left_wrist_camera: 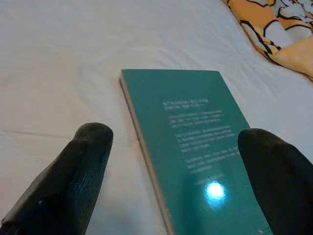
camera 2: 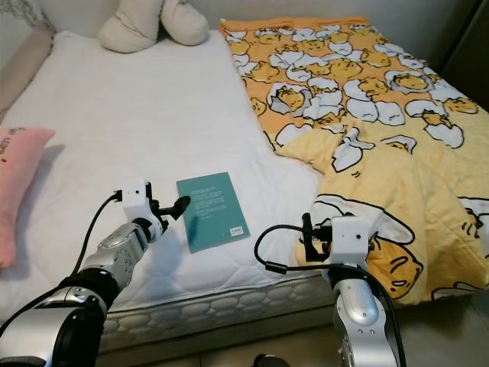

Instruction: Clean up the room

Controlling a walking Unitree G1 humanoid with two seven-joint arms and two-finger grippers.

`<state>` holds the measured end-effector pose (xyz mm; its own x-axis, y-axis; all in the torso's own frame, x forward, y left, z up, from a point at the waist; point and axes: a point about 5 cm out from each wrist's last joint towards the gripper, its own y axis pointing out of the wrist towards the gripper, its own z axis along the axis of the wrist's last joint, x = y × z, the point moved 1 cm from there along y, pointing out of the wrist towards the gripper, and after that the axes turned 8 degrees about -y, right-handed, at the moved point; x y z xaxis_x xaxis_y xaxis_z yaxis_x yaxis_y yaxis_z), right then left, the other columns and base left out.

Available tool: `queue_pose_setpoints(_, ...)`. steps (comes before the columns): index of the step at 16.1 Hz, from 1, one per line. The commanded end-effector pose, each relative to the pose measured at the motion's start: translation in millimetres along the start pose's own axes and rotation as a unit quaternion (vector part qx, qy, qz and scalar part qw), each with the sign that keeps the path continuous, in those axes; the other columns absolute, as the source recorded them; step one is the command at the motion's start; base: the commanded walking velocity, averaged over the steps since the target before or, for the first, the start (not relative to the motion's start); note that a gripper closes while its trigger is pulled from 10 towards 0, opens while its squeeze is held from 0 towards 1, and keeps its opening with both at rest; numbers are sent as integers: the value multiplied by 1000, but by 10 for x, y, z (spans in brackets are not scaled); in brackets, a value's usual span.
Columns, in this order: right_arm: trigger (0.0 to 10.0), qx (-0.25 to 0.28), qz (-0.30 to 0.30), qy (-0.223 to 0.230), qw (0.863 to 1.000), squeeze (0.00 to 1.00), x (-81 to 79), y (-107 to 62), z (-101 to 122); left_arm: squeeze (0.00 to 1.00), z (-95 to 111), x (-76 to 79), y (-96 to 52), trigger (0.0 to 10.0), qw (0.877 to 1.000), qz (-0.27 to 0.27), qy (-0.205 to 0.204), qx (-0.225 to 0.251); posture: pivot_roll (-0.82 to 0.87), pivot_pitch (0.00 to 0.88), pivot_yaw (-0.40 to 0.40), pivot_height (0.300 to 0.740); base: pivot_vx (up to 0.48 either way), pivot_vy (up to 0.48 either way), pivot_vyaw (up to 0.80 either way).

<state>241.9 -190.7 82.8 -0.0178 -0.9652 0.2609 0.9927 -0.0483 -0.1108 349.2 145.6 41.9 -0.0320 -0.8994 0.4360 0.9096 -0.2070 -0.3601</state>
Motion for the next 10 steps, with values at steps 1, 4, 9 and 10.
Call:
queue_pose_setpoints(1,10000,2,0,1,1000,0,1,-21,44,0,-42,7,3,10000,1000,-1,-4,-11,-272,62,31,740,0,0,0)
queue_pose_setpoints(4,10000,-6,6,2,1000,0,-3,-71,46,0,-148,26,1,10000,1000,5,-13,-28,-279,79,15,740,0,0,0)
queue_pose_setpoints(9,10000,-46,154,46,986,0,-219,-366,-48,0,-186,135,37,10000,999,13,-31,-30,-335,140,-33,740,0,0,0)
queue_pose_setpoints(10,10000,-74,183,63,978,0,-247,-449,-154,0,-180,167,48,10000,999,12,-36,-29,-340,144,-39,740,0,0,0)
